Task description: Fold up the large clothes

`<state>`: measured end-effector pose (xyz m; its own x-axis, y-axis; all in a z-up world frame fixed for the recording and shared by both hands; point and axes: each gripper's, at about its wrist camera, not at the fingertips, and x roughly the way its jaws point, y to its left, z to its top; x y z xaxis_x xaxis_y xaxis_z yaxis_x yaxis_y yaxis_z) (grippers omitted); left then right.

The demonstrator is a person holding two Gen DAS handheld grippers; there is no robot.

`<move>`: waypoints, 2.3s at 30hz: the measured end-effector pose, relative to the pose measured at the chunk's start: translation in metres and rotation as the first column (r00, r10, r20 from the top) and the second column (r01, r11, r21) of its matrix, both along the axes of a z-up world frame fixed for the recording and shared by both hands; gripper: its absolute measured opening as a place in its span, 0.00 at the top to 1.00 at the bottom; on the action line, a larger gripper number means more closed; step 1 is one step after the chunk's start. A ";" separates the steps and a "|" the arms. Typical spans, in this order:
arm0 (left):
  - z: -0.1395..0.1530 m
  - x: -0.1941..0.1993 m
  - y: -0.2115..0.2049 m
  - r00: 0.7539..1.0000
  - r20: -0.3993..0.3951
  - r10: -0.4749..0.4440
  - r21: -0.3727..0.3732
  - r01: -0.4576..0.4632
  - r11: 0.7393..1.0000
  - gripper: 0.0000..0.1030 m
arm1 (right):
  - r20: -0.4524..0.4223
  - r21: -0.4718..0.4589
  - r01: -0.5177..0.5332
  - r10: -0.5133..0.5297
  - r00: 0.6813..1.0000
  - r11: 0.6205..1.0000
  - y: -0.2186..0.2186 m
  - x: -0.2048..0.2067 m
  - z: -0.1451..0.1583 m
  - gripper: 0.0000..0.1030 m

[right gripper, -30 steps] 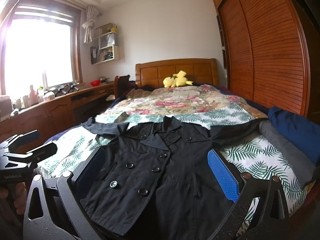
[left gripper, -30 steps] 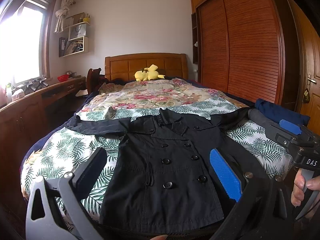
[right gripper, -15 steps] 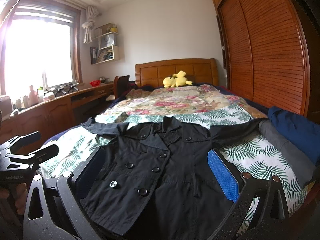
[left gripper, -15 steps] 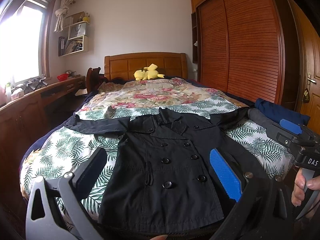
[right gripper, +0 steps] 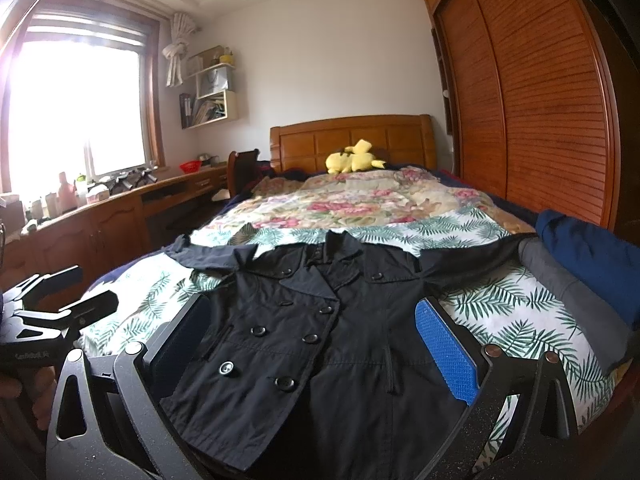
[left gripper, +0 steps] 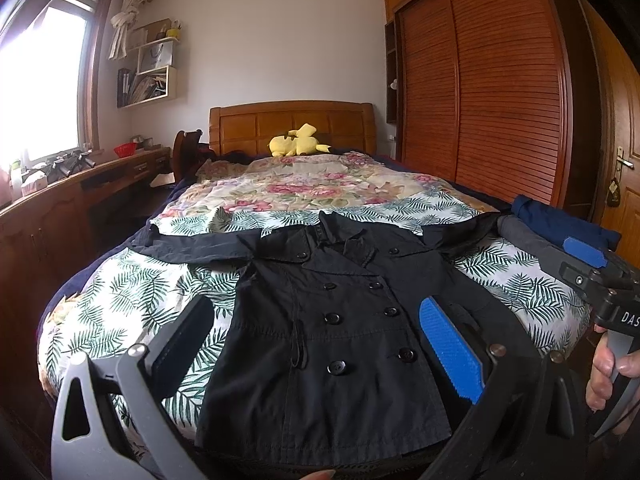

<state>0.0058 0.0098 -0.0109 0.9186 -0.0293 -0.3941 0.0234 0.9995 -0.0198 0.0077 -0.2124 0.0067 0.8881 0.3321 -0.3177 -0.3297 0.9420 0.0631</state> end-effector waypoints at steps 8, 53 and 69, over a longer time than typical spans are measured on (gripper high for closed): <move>-0.012 0.013 0.018 0.999 -0.030 0.032 -0.004 -0.032 0.999 0.00 | -0.021 0.000 -0.029 0.029 0.999 1.000 0.007 0.008 -0.010 0.00; -0.077 0.169 0.139 0.956 -0.215 0.199 0.003 -0.203 0.979 0.00 | -0.282 -0.116 -0.395 0.351 0.893 0.911 0.141 0.246 -0.140 0.00; -0.114 0.329 0.256 0.903 -0.358 0.240 -0.126 -0.301 0.945 0.00 | -0.302 -0.143 -0.350 0.296 0.906 0.926 0.137 0.250 -0.139 0.00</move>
<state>0.3345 0.2663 -0.1252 0.7166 0.1053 -0.6895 -0.2855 0.9462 -0.1522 0.2580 -0.0756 -0.1321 0.6137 0.4955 -0.6148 -0.6131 0.7896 0.0243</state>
